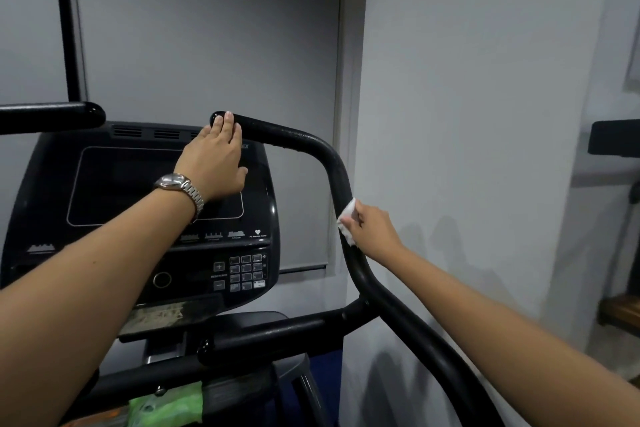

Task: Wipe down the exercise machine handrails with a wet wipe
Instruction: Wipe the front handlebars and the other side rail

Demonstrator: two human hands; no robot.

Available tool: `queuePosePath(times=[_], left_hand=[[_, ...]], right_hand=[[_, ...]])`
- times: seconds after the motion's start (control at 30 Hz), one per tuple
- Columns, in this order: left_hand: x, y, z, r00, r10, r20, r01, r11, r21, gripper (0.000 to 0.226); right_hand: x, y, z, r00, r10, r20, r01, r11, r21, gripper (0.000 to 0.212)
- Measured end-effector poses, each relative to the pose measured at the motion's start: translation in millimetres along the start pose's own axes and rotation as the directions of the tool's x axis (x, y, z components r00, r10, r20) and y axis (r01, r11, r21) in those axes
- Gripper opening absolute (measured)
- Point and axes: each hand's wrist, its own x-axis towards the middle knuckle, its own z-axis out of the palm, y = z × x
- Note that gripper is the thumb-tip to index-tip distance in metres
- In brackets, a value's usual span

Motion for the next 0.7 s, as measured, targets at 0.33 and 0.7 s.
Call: queuePosePath(times=[0.33,0.7], left_hand=[[0,3,3,1.0,-0.028,-0.007,0.027,0.999,-0.024,0.079],[-1,0,9,0.999,-0.02,-0.048,0.018,0.999,-0.043,0.078]], right_hand=[[18,-14,-9,0.998,0.068,-0.015,-0.06,0.953,0.297,0.031],[55,-44,-18,0.99,0.006,-0.143,0.034,0.96,0.277,0.031]])
